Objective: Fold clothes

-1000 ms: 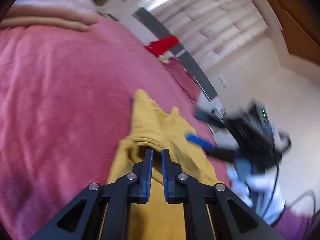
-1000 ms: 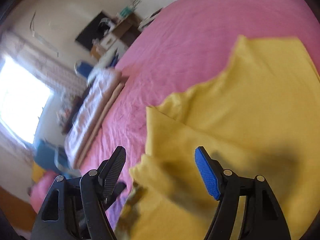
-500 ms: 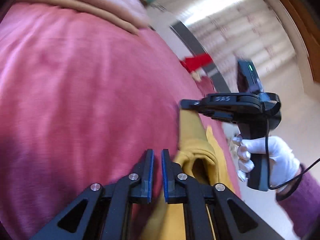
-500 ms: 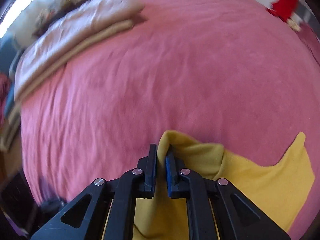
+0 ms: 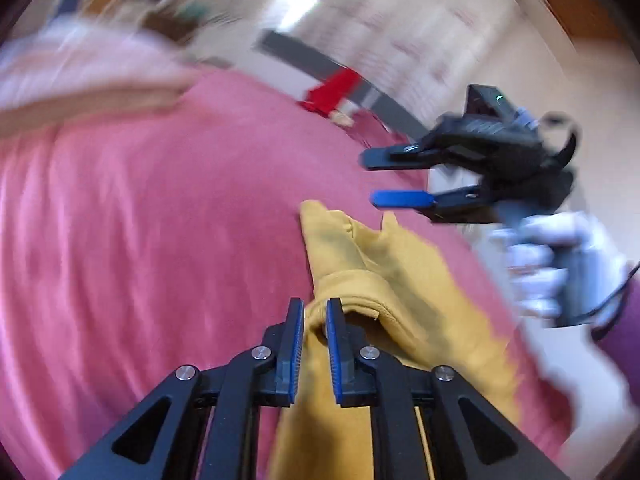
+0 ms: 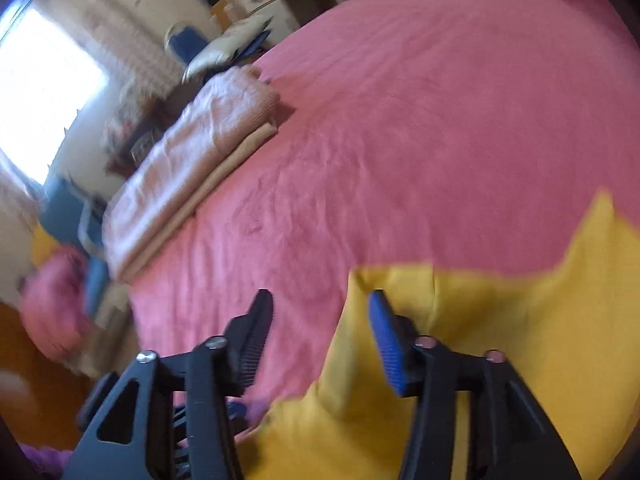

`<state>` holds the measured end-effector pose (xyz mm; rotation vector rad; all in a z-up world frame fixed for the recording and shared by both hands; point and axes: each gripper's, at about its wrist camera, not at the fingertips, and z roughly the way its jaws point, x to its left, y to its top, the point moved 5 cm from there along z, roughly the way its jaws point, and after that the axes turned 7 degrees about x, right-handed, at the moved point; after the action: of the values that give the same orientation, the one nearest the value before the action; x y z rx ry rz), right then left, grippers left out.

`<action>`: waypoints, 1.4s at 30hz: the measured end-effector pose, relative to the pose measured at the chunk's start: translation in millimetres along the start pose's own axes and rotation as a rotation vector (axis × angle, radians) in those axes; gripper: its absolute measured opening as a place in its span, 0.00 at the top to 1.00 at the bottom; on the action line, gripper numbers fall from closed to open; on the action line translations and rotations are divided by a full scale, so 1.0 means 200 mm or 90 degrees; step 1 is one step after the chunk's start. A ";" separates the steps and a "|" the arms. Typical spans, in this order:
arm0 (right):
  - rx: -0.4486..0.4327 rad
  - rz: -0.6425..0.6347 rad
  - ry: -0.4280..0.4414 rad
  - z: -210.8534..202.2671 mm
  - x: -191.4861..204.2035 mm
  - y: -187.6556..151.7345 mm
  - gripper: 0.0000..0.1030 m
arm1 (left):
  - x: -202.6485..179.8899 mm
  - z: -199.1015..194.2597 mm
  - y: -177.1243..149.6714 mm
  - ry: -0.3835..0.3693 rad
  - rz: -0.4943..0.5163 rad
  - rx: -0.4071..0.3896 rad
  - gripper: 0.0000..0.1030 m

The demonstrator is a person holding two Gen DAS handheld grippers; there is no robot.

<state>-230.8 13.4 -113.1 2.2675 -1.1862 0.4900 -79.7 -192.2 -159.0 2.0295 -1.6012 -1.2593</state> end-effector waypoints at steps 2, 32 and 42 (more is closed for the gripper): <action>-0.029 0.102 0.111 -0.07 -0.05 -0.18 0.44 | -0.02 0.03 0.03 0.013 0.052 0.015 0.89; -0.226 0.388 0.337 0.33 -0.07 -0.51 0.23 | 0.31 -0.01 -0.23 -0.003 -0.164 0.033 0.89; -0.316 0.533 0.417 0.26 -0.20 -0.45 0.20 | 0.30 0.04 -0.21 -0.004 -0.163 0.034 0.89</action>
<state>-173.8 50.9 -202.2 0.9936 -1.6029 1.0055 -57.9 -227.8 -219.6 2.3258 -1.4255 -1.3198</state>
